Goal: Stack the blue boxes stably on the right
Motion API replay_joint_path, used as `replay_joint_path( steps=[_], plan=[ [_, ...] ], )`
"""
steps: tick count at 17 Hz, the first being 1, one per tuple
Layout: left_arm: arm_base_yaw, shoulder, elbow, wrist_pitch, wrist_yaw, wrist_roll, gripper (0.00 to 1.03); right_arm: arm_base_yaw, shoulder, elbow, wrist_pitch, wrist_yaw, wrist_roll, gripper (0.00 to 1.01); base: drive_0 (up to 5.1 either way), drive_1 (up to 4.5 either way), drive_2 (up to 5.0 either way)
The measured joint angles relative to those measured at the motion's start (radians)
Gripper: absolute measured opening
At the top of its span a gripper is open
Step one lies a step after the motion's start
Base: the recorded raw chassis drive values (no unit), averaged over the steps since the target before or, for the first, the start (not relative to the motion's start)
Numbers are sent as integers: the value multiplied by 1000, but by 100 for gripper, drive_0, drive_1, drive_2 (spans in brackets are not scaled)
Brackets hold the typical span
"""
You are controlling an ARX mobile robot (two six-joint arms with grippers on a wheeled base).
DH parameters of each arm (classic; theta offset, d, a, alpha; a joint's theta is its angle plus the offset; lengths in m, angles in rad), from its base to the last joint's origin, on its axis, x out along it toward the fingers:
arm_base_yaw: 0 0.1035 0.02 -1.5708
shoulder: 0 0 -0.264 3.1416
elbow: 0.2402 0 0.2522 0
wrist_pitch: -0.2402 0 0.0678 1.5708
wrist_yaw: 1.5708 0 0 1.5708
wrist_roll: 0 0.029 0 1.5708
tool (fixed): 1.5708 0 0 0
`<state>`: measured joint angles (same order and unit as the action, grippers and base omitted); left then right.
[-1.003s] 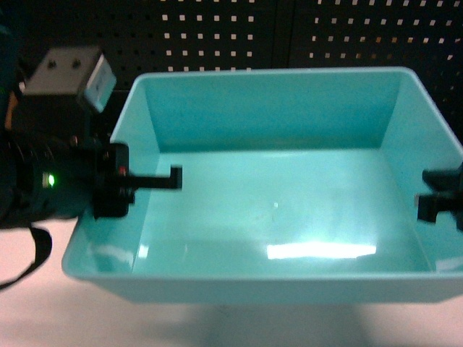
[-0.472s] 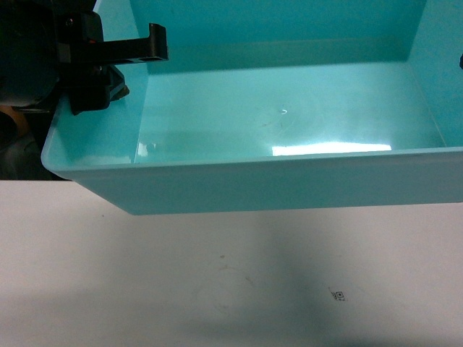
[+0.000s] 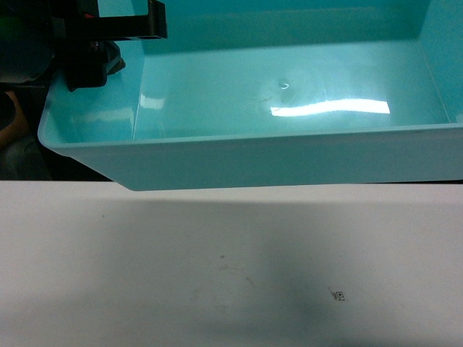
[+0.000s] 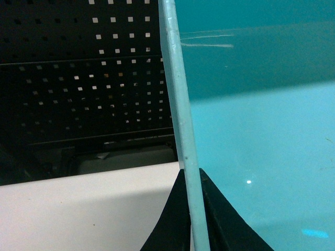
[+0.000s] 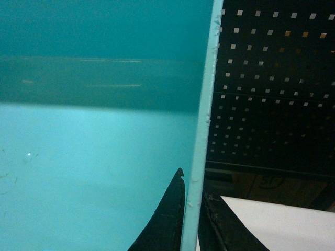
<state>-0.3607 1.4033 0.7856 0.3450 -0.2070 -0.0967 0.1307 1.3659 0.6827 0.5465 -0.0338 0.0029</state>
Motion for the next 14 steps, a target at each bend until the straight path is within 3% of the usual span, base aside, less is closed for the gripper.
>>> replay_joint_path(
  steps=[8, 14],
  plan=[
    [0, 0, -3, -1, -3, 0, 2, 0, 0, 0, -2, 0, 0, 7, -15, -15, -15],
    [0, 0, -3, 0, -3, 0, 2, 1, 0, 0, -1, 0, 0, 7, -197, -197, -197]
  ],
)
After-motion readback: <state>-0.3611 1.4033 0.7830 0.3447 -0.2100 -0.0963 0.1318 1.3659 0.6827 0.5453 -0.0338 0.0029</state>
